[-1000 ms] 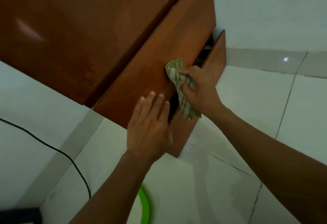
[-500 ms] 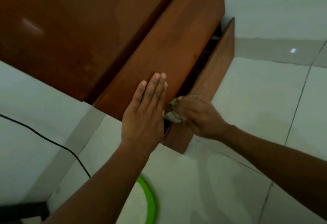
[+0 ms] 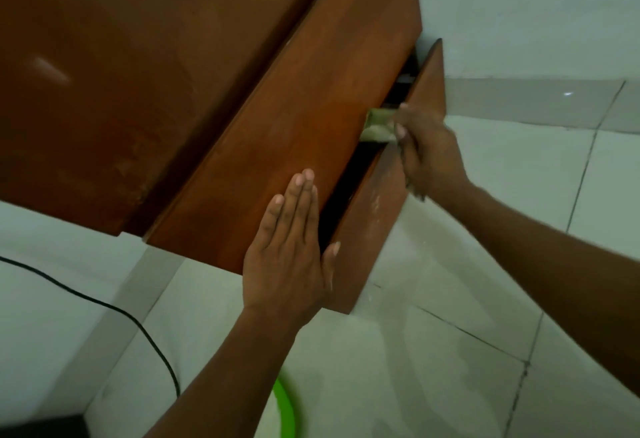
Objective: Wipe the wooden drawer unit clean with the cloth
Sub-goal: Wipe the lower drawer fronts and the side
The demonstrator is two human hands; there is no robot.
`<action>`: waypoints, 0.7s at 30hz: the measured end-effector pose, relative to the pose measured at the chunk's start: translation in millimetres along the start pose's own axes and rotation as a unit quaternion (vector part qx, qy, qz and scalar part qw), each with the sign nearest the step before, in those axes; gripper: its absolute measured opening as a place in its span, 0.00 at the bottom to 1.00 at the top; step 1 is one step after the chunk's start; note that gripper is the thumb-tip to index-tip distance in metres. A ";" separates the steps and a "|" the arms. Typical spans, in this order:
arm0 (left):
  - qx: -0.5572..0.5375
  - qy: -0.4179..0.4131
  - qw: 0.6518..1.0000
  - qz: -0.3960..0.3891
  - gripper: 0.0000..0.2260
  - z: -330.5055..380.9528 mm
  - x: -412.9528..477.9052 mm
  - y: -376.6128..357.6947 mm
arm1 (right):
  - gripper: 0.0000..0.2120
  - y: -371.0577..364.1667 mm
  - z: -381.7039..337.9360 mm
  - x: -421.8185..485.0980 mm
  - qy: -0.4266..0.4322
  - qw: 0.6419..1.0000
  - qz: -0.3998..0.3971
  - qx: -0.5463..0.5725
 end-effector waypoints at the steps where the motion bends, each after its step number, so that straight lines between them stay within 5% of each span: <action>1: -0.001 -0.005 1.000 0.000 0.34 0.5 -3.8 -3.4 | 0.12 -6.2 -20.9 -21.6 0.027 0.999 -0.024 0.017; 4: 0.009 -0.019 1.000 0.013 0.34 -0.5 -8.1 -10.6 | 0.14 -25.6 -67.7 -70.7 0.149 0.981 -0.102 0.067; 7: 0.012 -0.021 1.000 0.006 0.35 4.7 -1.0 -13.0 | 0.13 -34.0 -49.6 -52.5 0.163 0.980 -0.105 0.055; 18: 0.037 -0.038 0.999 -0.009 0.37 19.6 19.6 -29.2 | 0.12 -1.9 79.1 52.8 0.008 1.000 -0.005 -0.025; 21: 0.022 -0.042 0.999 -0.006 0.36 21.4 21.3 -27.0 | 0.12 15.7 89.6 64.8 -0.123 0.990 0.054 -0.040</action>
Point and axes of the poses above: each hand's wrist, its own x-axis towards the middle knuckle, its own y-axis out of the back of the hand, z = x × y, the point moved 6 cm from there along x, towards the middle knuckle, and after that the axes turned 11 degrees about y, right-handed, at the moved point
